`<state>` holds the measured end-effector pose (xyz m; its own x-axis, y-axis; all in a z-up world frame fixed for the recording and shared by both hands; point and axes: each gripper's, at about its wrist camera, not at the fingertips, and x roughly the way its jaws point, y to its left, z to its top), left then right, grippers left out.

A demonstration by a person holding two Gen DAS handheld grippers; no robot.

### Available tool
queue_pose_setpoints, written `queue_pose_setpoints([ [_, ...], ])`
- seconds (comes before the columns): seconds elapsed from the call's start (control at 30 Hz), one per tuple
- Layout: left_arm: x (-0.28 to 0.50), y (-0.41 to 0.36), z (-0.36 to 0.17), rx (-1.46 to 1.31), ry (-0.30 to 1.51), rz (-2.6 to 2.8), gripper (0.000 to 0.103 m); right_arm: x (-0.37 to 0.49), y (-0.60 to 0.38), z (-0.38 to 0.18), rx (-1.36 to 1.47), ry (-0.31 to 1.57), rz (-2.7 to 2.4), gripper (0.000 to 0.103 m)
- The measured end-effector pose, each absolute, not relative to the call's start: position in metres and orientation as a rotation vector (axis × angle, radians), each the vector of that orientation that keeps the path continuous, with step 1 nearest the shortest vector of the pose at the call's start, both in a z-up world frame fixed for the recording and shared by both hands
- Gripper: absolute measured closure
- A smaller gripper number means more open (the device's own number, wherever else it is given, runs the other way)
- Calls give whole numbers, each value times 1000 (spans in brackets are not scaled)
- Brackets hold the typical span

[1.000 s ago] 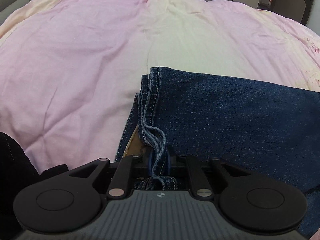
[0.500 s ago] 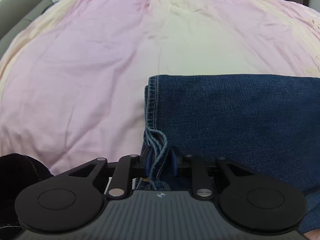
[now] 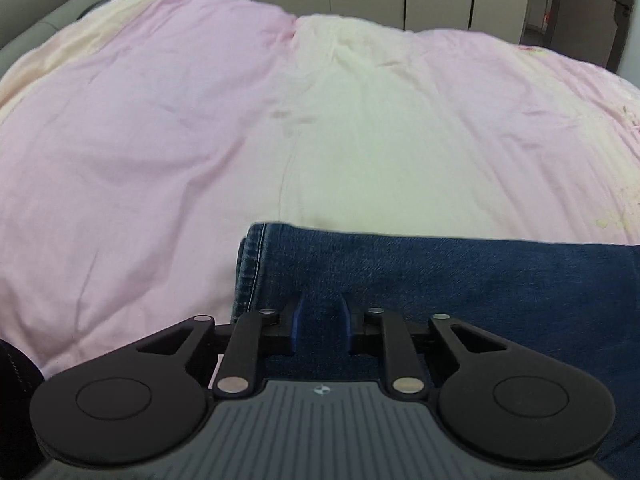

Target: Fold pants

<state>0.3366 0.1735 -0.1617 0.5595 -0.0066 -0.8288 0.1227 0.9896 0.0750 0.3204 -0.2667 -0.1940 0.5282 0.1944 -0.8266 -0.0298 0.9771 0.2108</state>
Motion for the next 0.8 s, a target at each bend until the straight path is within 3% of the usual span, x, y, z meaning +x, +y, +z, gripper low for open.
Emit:
queue_pose_setpoints([
  [0.03, 339, 177, -171, 109, 984, -82, 80, 328, -268, -201, 170, 1022, 117, 103],
  [0.3, 349, 188, -184, 65, 1037, -101, 79, 375, -277, -252, 27, 1061, -37, 103],
  [0.37, 347, 186, -180, 77, 1039, -94, 79, 379, -292, -257, 155, 1080, -45, 103],
  [0.63, 306, 190, -143, 136, 1001, -114, 78, 315, -286, -188, 151, 999, 88, 96],
  [0.8, 269, 200, -126, 188, 994, -138, 78, 252, -260, -179, 142, 1031, 184, 94],
])
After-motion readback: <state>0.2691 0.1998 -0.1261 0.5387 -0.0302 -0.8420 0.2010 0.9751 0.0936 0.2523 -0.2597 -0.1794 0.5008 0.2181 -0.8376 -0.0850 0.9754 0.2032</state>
